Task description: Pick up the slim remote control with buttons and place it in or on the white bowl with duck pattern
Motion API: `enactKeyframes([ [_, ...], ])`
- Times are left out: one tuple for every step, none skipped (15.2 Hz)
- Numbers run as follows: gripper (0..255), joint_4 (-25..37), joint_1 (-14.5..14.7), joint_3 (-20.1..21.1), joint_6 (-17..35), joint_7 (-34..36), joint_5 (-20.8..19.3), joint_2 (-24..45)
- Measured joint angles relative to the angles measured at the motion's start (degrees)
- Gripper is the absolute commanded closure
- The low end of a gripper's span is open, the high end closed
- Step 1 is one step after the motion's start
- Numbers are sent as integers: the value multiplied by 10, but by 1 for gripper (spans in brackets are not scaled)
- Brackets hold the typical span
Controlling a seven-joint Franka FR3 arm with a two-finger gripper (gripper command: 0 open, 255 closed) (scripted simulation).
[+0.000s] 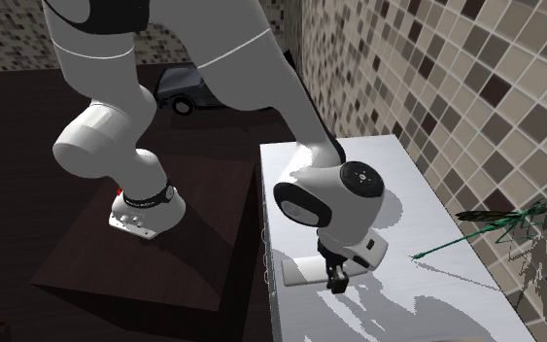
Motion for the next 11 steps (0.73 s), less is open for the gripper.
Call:
enactKeyframes([
  [0, 0, -1, 1, 3, -1, 1, 2],
  [0, 0, -1, 1, 4, -1, 2, 4],
  [0, -1, -1, 1, 5, -2, 2, 4],
  [0, -1, -1, 1, 5, -2, 2, 4],
  [0, -1, -1, 1, 5, -2, 2, 4],
  [0, -1, -1, 1, 5, -2, 2, 4],
  [255, -1, -1, 1, 5, -2, 2, 4],
  [255, -1, -1, 1, 5, -2, 2, 4],
  [255, -1, -1, 1, 5, -2, 2, 4],
  [255, -1, -1, 1, 5, -2, 2, 4],
  [255, -1, -1, 1, 5, -2, 2, 4],
])
